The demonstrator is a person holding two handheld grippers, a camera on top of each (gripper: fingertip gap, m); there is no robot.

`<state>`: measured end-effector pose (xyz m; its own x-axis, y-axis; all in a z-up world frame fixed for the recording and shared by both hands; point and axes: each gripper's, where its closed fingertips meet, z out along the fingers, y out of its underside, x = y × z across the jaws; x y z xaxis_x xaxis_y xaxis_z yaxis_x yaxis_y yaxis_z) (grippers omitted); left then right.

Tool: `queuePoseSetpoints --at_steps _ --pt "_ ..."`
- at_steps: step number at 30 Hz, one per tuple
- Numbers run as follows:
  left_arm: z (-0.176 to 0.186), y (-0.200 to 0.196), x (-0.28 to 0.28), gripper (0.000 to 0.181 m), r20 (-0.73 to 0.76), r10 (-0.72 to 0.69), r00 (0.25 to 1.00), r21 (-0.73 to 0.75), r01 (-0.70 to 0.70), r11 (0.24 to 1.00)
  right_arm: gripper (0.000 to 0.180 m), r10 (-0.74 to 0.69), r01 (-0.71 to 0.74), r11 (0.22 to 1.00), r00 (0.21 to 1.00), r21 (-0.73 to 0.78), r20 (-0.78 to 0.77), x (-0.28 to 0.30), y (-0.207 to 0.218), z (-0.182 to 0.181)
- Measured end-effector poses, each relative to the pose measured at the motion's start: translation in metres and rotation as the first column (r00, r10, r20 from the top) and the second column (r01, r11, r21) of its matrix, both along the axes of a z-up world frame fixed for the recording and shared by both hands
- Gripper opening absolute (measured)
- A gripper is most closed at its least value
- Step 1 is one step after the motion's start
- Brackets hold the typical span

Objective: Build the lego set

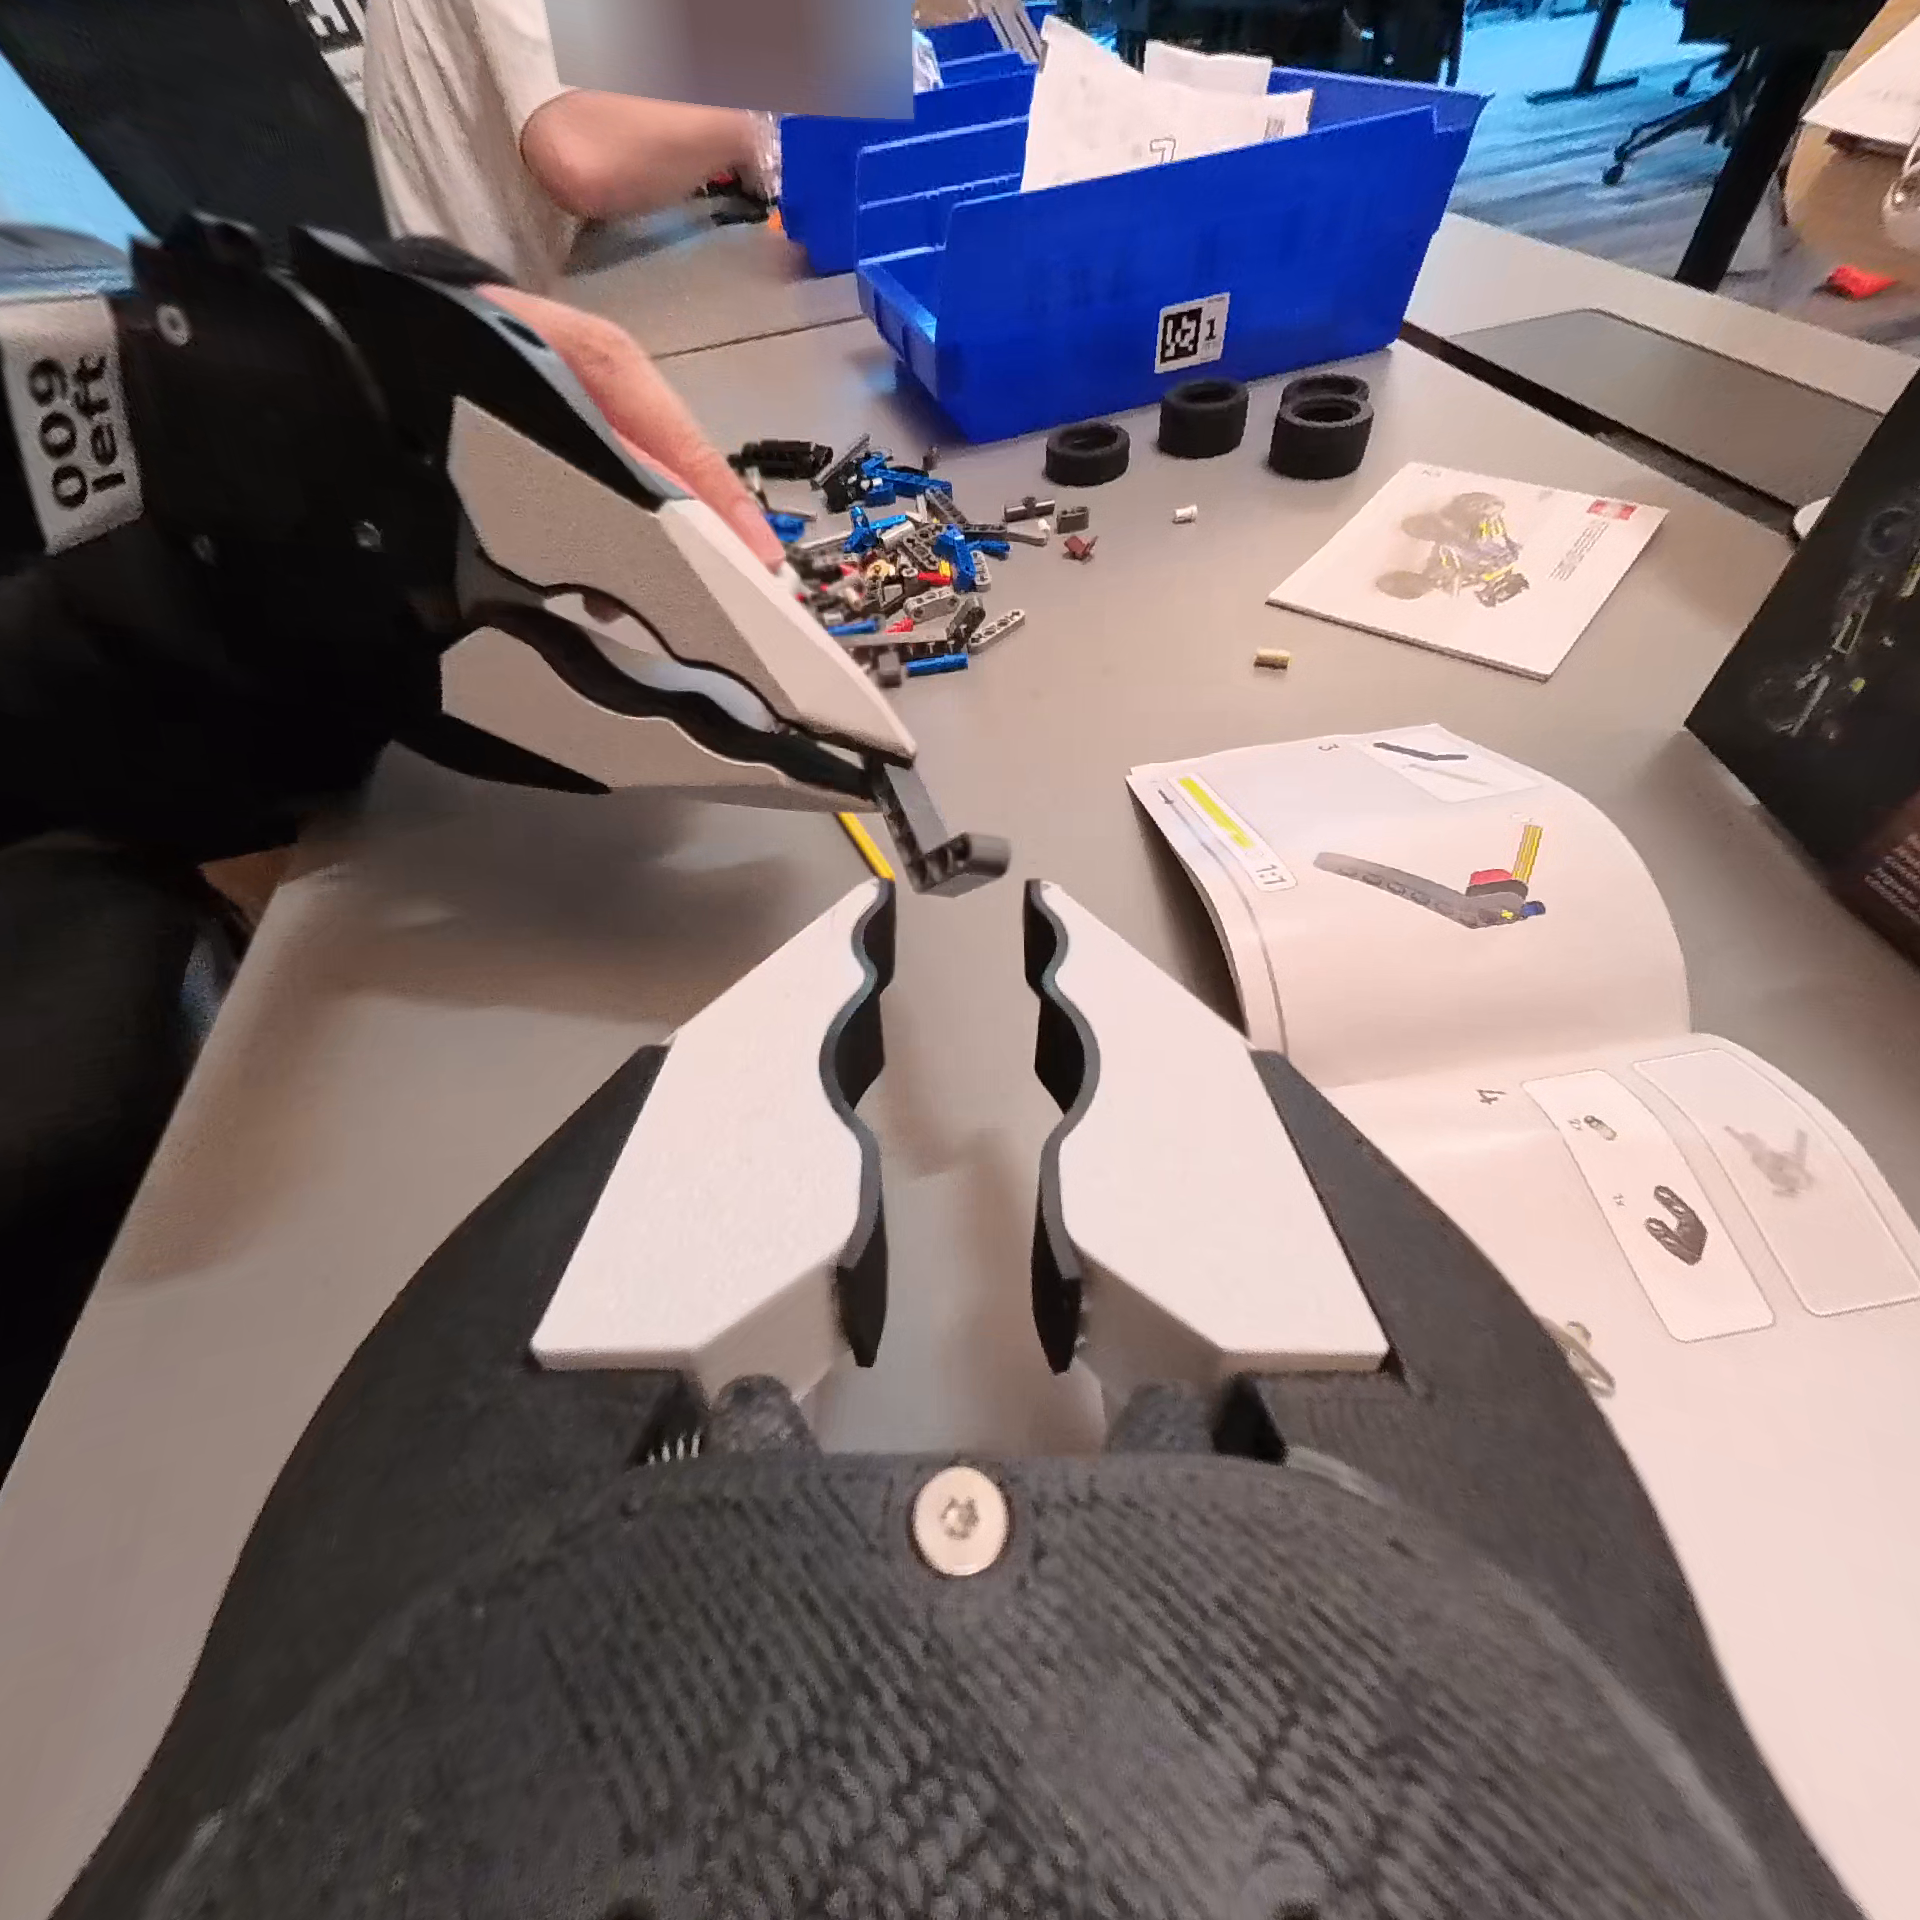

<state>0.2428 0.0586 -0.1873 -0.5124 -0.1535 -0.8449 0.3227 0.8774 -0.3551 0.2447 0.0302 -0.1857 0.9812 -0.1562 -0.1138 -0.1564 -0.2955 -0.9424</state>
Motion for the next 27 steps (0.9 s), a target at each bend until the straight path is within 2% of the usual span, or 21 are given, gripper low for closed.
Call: queuePoseSetpoints --at_steps 6,11,14,16,18,21,23,27 --pt "0.0 0.0 -0.007 0.006 -0.029 0.032 0.999 -0.056 -0.033 0.998 0.01 0.091 -0.093 0.995 0.994 0.038 0.055 -0.012 0.005 0.004" --pt "-0.005 -0.004 -0.024 0.008 -0.187 -0.031 0.982 -0.187 -0.005 0.982 0.007 0.202 -0.206 0.978 0.971 0.019 0.13 -0.029 0.004 0.007" --pt "-0.012 -0.004 -0.039 0.021 -0.388 -0.09 0.917 -0.266 -0.018 0.964 0.006 0.254 -0.257 0.966 0.955 0.002 0.151 -0.037 0.003 0.005" --pt "-0.014 0.0 -0.047 0.026 -0.487 -0.107 0.867 -0.26 -0.027 0.965 0.006 0.279 -0.282 0.959 0.944 -0.01 0.177 -0.041 0.003 0.004" --pt "-0.009 0.001 -0.048 0.024 -0.51 -0.11 0.853 -0.252 -0.026 0.967 0.006 0.319 -0.324 0.946 0.921 -0.014 0.224 -0.049 0.003 0.006" --pt "-0.01 -0.003 -0.053 0.019 -0.596 -0.124 0.794 -0.241 -0.029 0.97 0.006 0.37 -0.38 0.925 0.89 -0.015 0.267 -0.063 0.005 0.01" --pt "-0.014 -0.006 -0.06 0.007 -0.661 -0.134 0.738 -0.223 -0.023 0.974 0.006 0.375 -0.381 0.924 0.88 -0.04 0.291 -0.065 0.006 0.01" --pt "-0.016 -0.01 -0.054 0.006 -0.691 -0.125 0.712 -0.243 -0.066 0.968 0.006 0.359 -0.366 0.93 0.888 -0.032 0.288 -0.06 0.004 0.011"
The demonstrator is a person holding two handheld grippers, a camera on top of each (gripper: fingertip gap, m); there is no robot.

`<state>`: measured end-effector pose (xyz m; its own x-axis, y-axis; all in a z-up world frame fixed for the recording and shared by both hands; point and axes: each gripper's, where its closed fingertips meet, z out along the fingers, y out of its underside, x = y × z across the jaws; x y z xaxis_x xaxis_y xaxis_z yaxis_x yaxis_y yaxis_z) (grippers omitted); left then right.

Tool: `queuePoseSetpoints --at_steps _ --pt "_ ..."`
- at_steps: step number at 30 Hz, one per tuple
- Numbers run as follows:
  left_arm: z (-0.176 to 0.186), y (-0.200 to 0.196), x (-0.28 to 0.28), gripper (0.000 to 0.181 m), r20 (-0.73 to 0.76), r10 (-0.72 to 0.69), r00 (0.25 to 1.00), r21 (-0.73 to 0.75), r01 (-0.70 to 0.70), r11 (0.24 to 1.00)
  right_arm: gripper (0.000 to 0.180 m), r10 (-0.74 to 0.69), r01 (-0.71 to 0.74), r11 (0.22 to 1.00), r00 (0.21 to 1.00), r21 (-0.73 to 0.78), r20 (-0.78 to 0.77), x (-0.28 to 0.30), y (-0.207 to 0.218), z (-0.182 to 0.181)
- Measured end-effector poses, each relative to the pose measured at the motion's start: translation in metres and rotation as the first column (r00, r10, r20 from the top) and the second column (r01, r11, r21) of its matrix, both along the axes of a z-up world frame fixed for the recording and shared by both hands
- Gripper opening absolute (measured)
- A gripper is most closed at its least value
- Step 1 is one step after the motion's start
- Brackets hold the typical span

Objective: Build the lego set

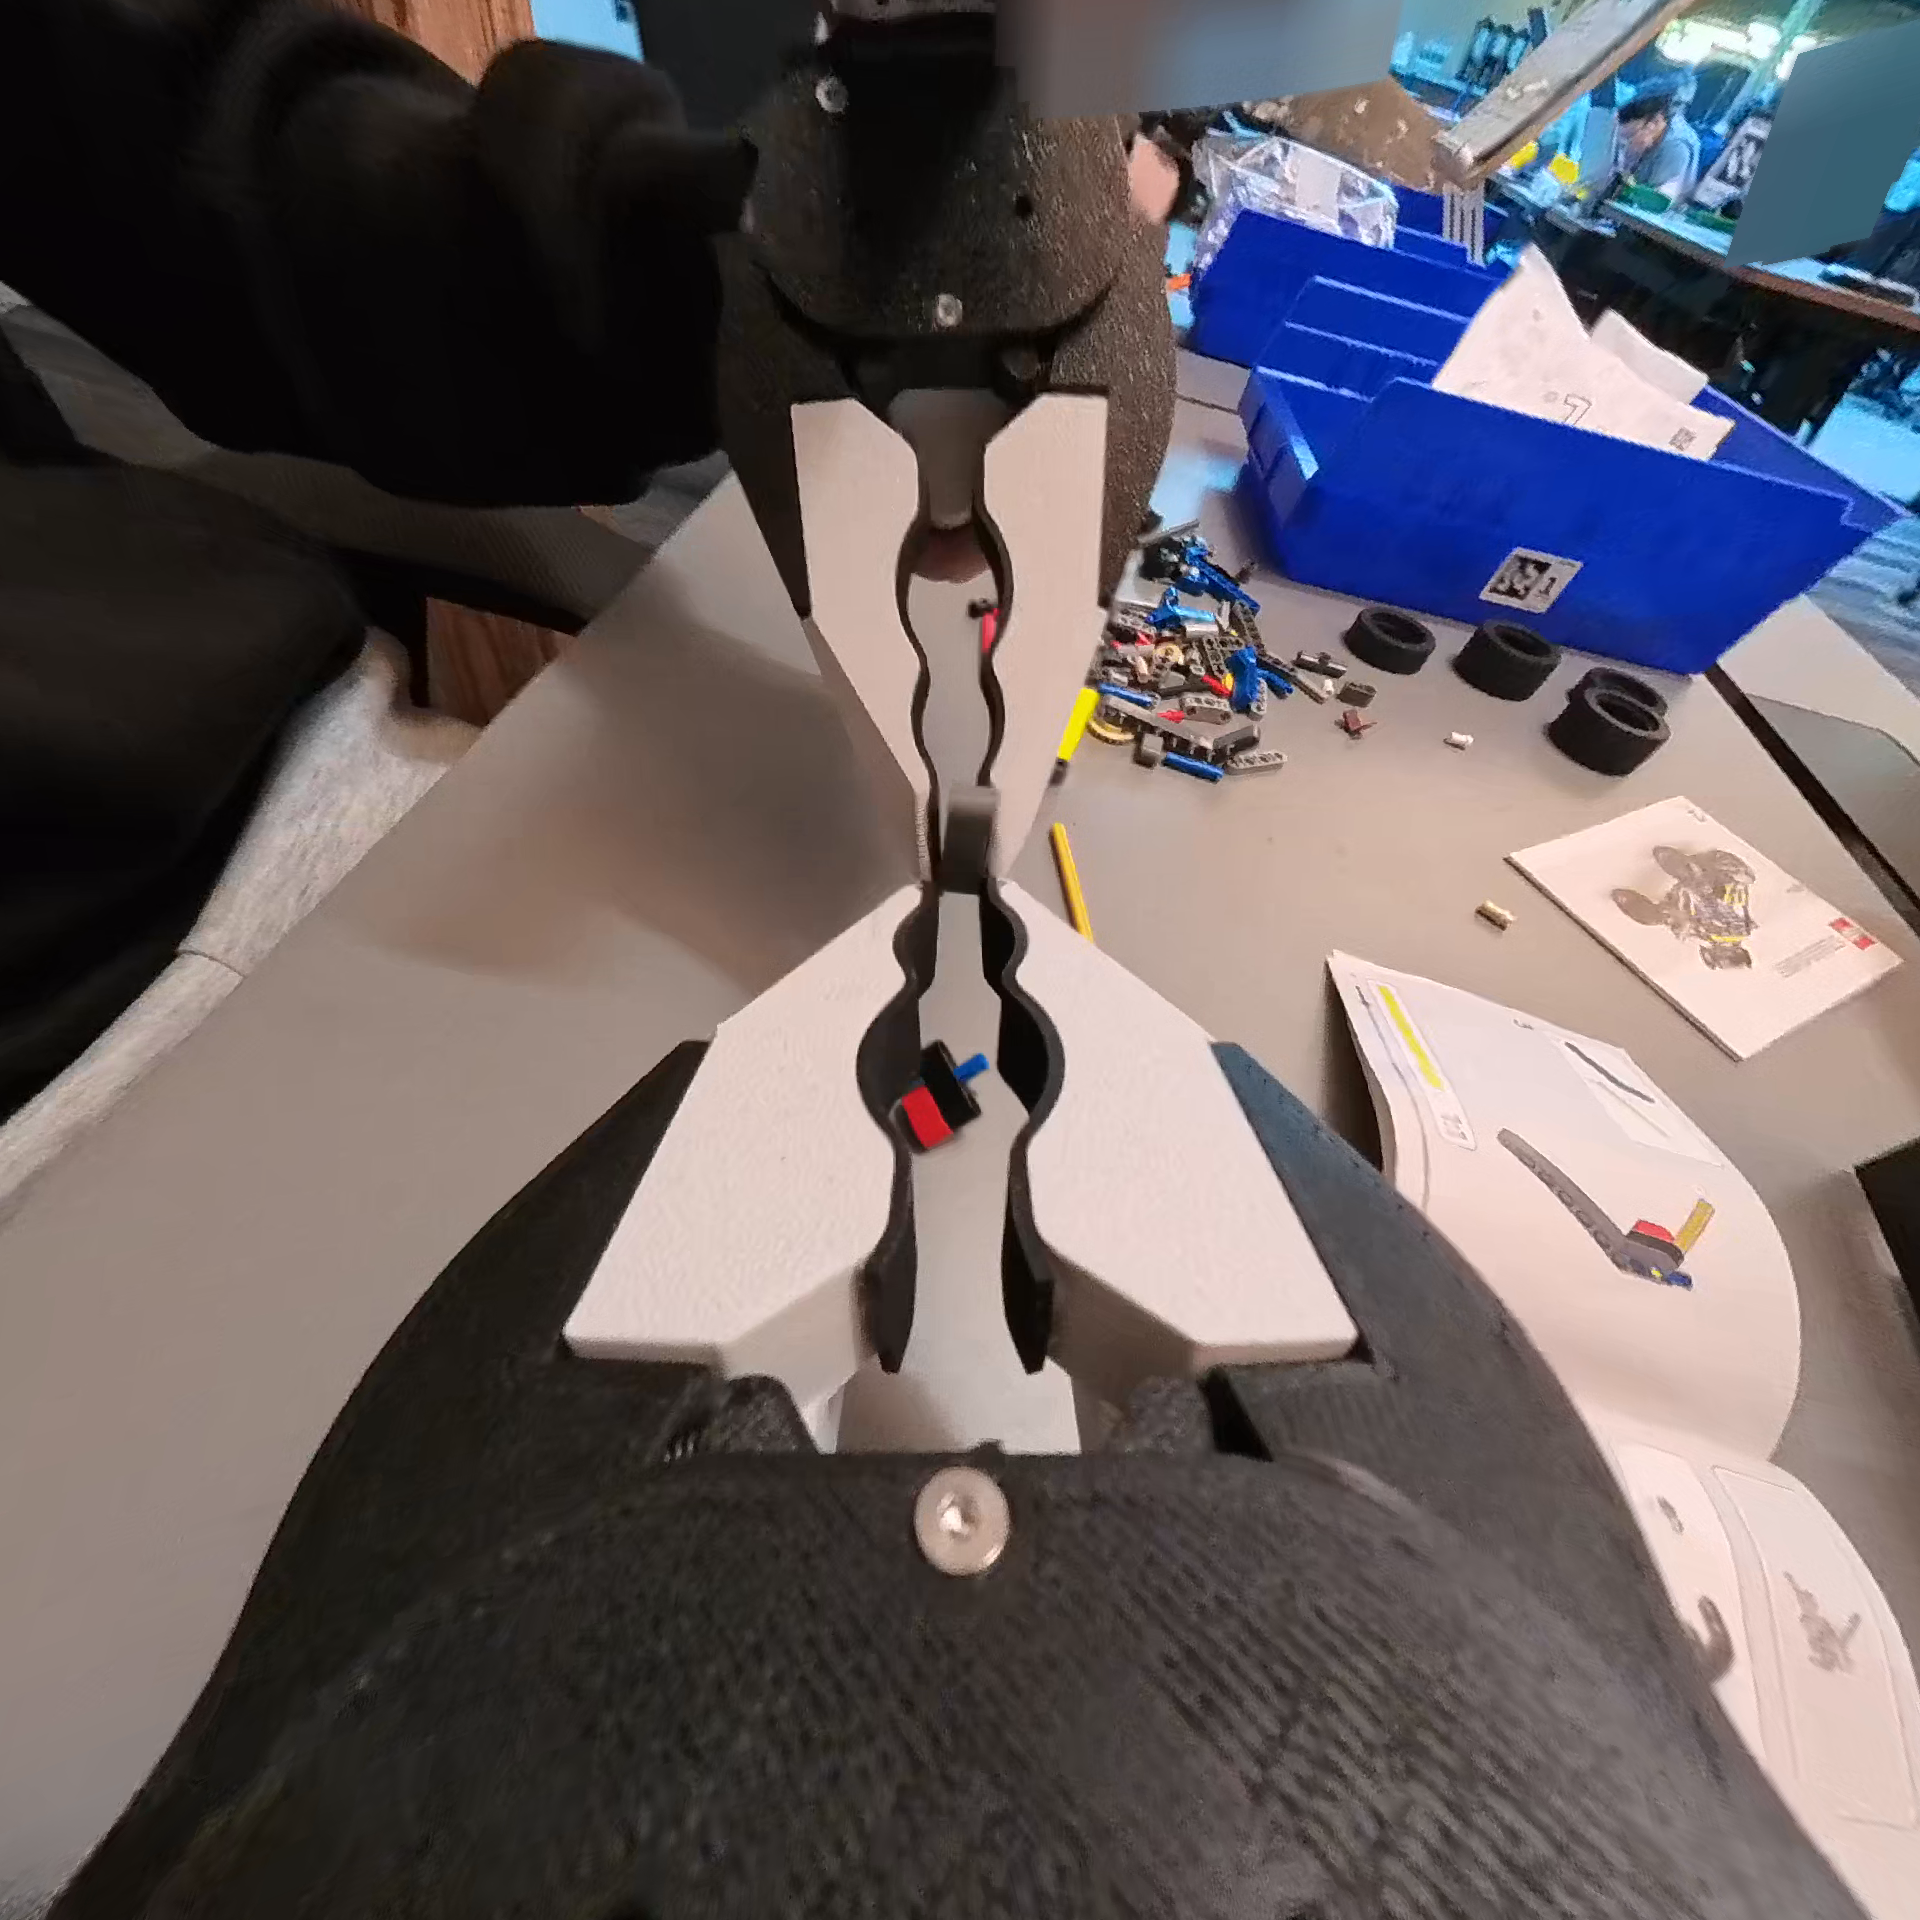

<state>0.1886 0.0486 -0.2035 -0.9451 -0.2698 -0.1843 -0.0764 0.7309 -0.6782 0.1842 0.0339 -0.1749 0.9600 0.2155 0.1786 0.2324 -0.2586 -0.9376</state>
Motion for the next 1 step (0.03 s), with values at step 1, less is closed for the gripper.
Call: queuePoseSetpoints --at_steps 1 --pt "0.0007 0.0008 0.0023 0.006 -0.018 0.028 0.999 -0.019 -0.029 0.999 0.006 -0.03 0.03 0.999 1.0 -0.012 0.006 0.0058 -0.0009 -0.0032"
